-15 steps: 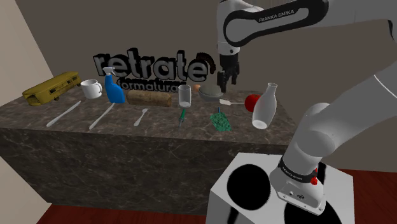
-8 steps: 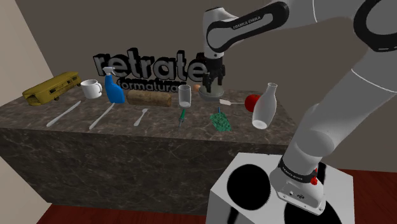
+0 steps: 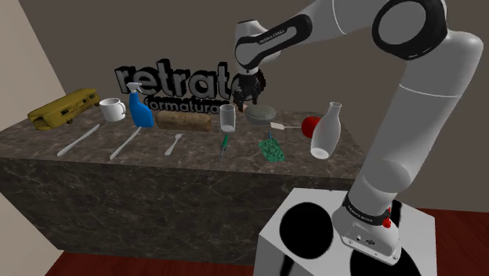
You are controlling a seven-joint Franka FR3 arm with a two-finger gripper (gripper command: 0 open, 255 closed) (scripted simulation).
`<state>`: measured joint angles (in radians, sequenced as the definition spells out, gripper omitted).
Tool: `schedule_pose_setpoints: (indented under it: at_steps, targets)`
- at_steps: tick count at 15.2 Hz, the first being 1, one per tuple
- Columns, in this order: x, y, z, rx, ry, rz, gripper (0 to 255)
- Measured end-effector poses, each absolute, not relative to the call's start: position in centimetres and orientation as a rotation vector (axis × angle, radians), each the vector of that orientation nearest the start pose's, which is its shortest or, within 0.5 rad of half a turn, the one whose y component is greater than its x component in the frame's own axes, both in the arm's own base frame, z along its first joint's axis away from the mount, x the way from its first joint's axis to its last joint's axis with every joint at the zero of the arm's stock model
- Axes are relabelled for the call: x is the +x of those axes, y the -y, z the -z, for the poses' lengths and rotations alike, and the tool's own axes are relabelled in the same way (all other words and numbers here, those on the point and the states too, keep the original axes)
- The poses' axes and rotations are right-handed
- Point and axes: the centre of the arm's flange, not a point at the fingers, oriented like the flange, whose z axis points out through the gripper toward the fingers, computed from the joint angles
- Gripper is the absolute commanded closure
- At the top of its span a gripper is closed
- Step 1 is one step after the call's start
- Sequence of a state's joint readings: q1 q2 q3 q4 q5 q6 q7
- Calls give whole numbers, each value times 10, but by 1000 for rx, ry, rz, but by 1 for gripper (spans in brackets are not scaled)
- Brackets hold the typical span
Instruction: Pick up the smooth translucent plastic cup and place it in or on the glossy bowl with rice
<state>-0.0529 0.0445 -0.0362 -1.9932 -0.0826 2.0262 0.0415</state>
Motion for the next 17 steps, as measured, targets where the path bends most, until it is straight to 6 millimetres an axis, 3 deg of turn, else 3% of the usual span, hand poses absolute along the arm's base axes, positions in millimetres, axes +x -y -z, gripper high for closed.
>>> schedule_pose_setpoints:
  at_steps: [9,17]
  targets:
    - [661,84,-410,-3186,-220,65,0]
    - [674,89,-369,-3183,-228,74,0]
